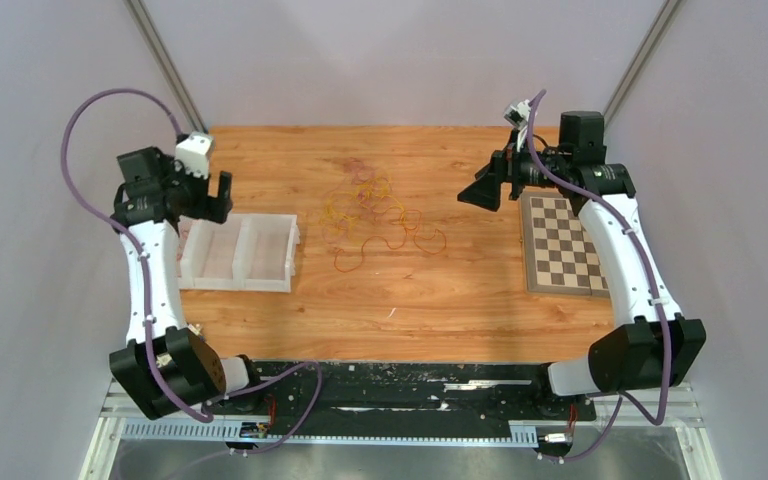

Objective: Untangle the cables

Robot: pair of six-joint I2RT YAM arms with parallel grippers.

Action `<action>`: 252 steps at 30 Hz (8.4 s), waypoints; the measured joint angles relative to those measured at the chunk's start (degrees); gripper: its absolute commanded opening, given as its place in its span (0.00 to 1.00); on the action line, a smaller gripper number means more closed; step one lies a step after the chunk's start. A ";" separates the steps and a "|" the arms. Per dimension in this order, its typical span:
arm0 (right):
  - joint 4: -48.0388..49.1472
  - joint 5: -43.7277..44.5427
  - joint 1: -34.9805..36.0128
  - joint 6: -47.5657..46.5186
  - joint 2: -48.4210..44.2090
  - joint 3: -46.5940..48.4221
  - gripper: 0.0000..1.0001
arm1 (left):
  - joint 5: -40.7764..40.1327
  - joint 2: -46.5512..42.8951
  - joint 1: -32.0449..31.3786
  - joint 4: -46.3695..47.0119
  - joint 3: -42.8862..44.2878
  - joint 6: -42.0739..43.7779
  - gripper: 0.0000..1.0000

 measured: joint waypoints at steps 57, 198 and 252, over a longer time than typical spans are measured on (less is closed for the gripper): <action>-5.11 11.78 0.00 -9.42 4.22 -11.41 0.96 | 7.63 43.87 -37.44 -16.72 30.77 24.70 0.57; 22.18 19.58 7.80 7.56 4.37 -13.09 0.00 | 29.31 -9.01 -42.45 26.10 -16.46 -33.09 0.88; 28.55 36.28 6.82 7.39 24.22 -13.84 0.05 | 30.86 4.90 -54.80 43.41 26.23 -59.14 0.00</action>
